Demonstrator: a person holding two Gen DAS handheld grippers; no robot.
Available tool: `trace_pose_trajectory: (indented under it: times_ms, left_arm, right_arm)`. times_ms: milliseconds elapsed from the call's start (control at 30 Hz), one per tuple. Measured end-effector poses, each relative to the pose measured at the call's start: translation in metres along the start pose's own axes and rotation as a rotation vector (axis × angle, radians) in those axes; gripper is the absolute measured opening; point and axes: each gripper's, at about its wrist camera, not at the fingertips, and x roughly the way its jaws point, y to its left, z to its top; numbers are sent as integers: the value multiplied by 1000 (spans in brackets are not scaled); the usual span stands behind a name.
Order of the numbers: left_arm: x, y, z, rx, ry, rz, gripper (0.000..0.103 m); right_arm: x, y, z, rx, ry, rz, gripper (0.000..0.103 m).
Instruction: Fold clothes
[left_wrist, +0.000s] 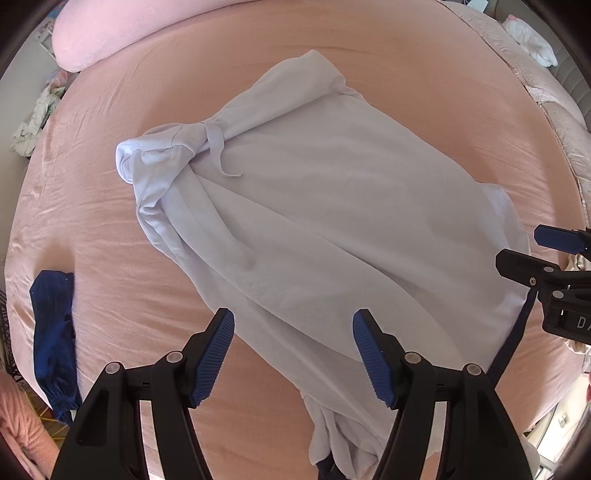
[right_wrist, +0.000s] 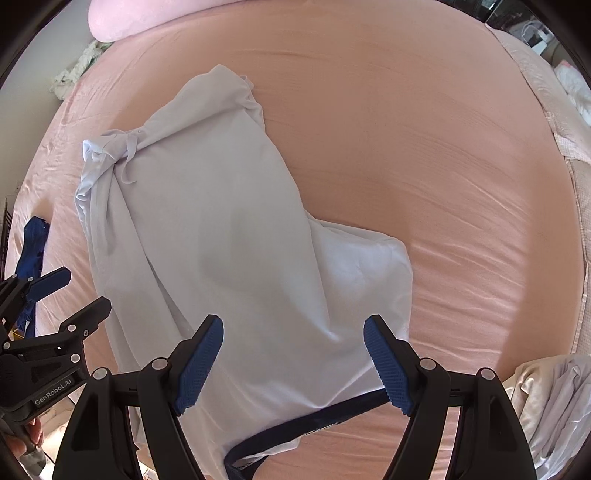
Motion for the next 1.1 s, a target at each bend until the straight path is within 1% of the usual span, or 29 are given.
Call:
trace_pose_trajectory:
  times_ms: [100, 233, 300, 367, 433, 467, 533, 733, 767, 833, 900, 933, 1033, 1100]
  left_arm:
    - [-8, -16, -10, 26, -16, -33, 65]
    - [-21, -34, -26, 32, -50, -93, 65]
    - [-24, -41, -32, 14, -62, -151, 65]
    - [-24, -48, -38, -1, -58, -209, 65]
    - [-23, -55, -44, -5, -56, -246, 65]
    - [-24, -59, -47, 12, -57, -260, 65]
    - [-27, -67, -52, 41, -60, -268, 65]
    - [-27, -82, -59, 71, -67, -254, 65]
    - [-26, -84, -61, 76, -77, -250, 65]
    - [-22, -91, -67, 92, -78, -245, 65]
    - [-15, -98, -73, 106, -66, -242, 65]
    - [-9, -101, -75, 109, -50, -241, 65]
    - [4, -106, -80, 78, -5, -280, 65]
    - [9, -108, -82, 47, -1, -291, 65]
  right_arm:
    - [-11, -14, -13, -19, -46, -18, 78]
    - [-32, -29, -34, -47, -163, -10, 78]
    - [-39, -37, -47, -36, -218, 19, 78]
    - [-43, -44, -58, -12, -264, 34, 78]
    - [-43, -50, -68, 3, -288, 48, 78]
    - [-42, -52, -72, 3, -296, 47, 78]
    - [-38, -50, -79, -24, -296, 20, 78]
    - [-28, -43, -99, -102, -296, -60, 78]
    - [-26, -42, -102, -112, -298, -67, 78]
    - [-24, -43, -106, -115, -314, -51, 78]
    - [-20, -50, -107, -73, -342, 7, 78]
    - [-18, -54, -108, -48, -347, 19, 78]
    - [-12, -66, -110, 22, -363, 1, 78]
    - [-10, -72, -114, 49, -369, -11, 78]
